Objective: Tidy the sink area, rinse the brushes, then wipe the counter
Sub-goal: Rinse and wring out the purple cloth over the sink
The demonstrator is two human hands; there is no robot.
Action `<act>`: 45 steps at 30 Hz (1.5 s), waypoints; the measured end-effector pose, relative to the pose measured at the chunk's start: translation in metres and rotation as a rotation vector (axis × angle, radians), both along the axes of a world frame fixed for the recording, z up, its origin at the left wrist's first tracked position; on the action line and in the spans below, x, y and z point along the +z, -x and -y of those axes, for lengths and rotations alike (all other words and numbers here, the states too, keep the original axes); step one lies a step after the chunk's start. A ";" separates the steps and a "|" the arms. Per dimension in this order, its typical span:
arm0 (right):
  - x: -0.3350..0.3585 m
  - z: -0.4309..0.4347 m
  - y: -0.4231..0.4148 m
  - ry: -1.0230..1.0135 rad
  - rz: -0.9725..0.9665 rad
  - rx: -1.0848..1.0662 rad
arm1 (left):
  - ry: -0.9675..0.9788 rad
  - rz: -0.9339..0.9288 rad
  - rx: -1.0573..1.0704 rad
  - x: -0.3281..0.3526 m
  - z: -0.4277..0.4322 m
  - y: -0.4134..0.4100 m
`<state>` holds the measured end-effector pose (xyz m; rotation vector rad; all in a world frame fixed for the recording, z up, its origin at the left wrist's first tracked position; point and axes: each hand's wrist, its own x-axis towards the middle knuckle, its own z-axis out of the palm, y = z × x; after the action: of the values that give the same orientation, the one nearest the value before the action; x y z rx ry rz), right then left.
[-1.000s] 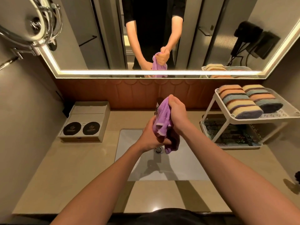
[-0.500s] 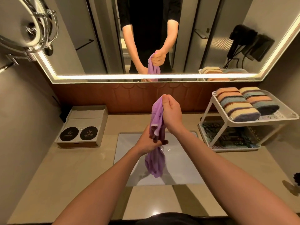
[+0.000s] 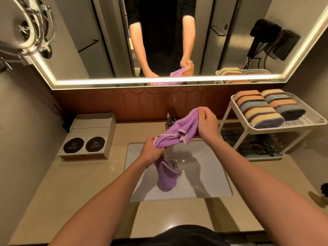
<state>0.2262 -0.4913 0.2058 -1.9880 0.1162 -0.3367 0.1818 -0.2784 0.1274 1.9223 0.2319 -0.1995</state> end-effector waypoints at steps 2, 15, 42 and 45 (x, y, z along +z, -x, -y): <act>-0.026 0.018 0.000 0.155 -0.125 0.074 | -0.085 0.051 -0.067 0.010 -0.005 -0.005; -0.023 -0.035 0.028 0.174 -0.280 0.667 | -0.411 0.287 -0.564 0.072 0.009 -0.028; 0.008 -0.041 0.014 -0.055 -0.075 0.377 | 0.006 0.281 -0.246 0.078 -0.001 -0.031; 0.020 -0.050 0.014 -0.289 -0.106 0.342 | 0.229 0.092 -0.329 0.048 -0.001 -0.014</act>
<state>0.2118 -0.4418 0.2256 -1.7001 -0.1036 0.0080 0.1957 -0.2772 0.1757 1.7266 -0.1646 -0.3401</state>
